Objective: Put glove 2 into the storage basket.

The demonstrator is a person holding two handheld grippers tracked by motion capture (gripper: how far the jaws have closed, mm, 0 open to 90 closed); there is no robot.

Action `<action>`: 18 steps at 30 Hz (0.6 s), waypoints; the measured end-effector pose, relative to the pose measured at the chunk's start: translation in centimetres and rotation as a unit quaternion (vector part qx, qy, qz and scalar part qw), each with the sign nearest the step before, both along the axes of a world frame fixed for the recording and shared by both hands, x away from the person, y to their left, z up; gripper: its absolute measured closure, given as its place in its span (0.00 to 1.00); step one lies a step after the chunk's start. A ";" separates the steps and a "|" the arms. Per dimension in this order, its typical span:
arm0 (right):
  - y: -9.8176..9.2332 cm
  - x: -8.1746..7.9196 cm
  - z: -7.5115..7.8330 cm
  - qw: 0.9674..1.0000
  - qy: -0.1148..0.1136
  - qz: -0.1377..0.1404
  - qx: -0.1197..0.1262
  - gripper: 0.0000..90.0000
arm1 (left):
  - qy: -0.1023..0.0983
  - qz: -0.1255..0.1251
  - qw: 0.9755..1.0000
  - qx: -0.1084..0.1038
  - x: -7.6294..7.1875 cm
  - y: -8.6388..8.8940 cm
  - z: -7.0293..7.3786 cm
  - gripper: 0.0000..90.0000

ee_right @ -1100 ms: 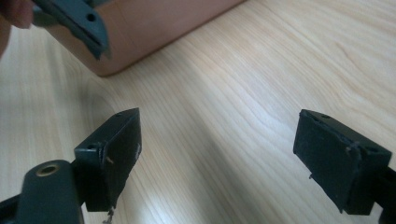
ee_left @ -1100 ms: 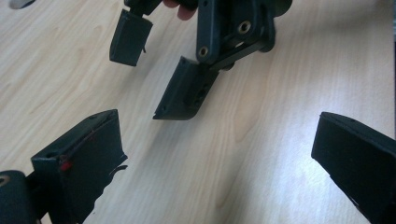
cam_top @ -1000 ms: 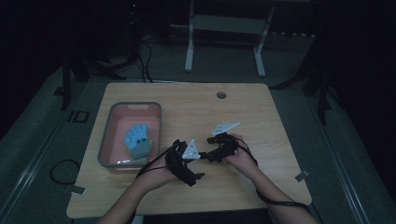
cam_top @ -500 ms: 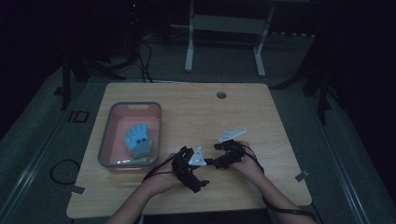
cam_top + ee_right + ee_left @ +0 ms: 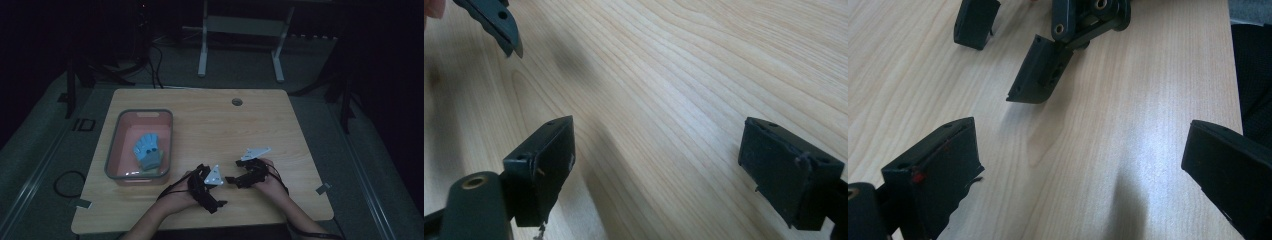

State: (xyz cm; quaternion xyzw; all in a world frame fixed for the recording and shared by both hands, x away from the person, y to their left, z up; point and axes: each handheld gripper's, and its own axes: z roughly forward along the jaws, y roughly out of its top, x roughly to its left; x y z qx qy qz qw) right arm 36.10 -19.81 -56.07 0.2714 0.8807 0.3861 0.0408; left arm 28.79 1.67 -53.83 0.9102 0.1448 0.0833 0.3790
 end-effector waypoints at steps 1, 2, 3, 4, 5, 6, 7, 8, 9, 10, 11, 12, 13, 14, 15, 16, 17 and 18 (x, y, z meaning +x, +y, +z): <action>0.0 0.0 0.0 1.000 0.000 0.000 0.000 0.17 | 0.000 0.000 1.000 0.000 0.0 0.0 0.0 0.03; -0.1 -0.1 0.0 1.000 -0.002 -0.001 0.002 0.17 | 0.001 -0.001 1.000 0.001 0.0 -0.1 -0.1 0.03; -0.3 -0.1 -0.1 1.000 -0.001 -0.002 0.004 0.17 | 0.001 -0.002 1.000 0.001 -0.1 -0.1 -0.2 0.03; -0.4 -0.2 -0.1 1.000 -0.002 -0.003 0.006 0.17 | 0.000 -0.003 1.000 0.002 -0.1 -0.2 -0.2 0.03; -0.6 -0.4 0.0 1.000 -0.007 -0.002 0.012 0.17 | -0.001 -0.001 1.000 0.000 -0.1 -0.2 -0.3 0.03; -0.7 -0.5 0.0 1.000 -0.011 -0.001 0.016 0.17 | -0.001 0.000 1.000 -0.008 -0.1 -0.2 -0.5 0.03; -0.8 -0.6 0.0 1.000 -0.015 0.001 0.020 0.17 | -0.001 0.000 1.000 -0.008 -0.1 -0.2 -0.5 0.03; -0.8 -0.6 0.0 1.000 -0.015 0.001 0.020 0.17 | -0.003 0.000 1.000 -0.008 -0.1 -0.3 -0.5 0.03; -1.0 -0.8 0.0 0.999 -0.022 0.006 0.024 0.16 | -0.008 -0.004 1.000 -0.012 -0.2 -0.4 -0.6 0.03; -1.1 -0.9 0.0 0.999 -0.025 0.008 0.025 0.16 | -0.010 -0.005 1.000 -0.014 -0.2 -0.4 -0.6 0.03; -1.1 -1.0 0.0 0.999 -0.028 0.008 0.027 0.16 | -0.012 -0.005 1.000 -0.016 -0.3 -0.4 -0.6 0.03; -1.2 -1.0 0.0 0.999 -0.029 0.008 0.028 0.16 | -0.013 -0.006 1.000 -0.017 -0.3 -0.5 -0.7 0.03; -1.3 -1.1 0.0 0.999 -0.030 0.008 0.028 0.16 | -0.014 -0.006 1.000 -0.016 -0.3 -0.5 -0.7 0.03; -1.4 -1.2 0.0 0.999 -0.030 0.006 0.028 0.16 | -0.016 -0.005 1.000 -0.016 -0.4 -0.5 -0.7 0.03; -1.5 -1.3 0.1 0.999 -0.032 0.005 0.028 0.16 | -0.016 -0.005 1.000 -0.016 -0.4 -0.5 -0.7 0.03; -1.7 -1.4 0.1 0.999 -0.034 0.004 0.027 0.16 | -0.017 -0.006 1.000 -0.017 -0.4 -0.6 -0.8 0.03; -1.8 -1.5 0.1 0.999 -0.034 0.002 0.028 0.16 | -0.017 -0.007 1.000 -0.020 -0.5 -0.6 -0.9 0.03; -2.0 -1.6 0.1 0.999 -0.037 0.001 0.030 0.16 | -0.017 -0.007 1.000 -0.021 -0.6 -0.6 -1.0 0.03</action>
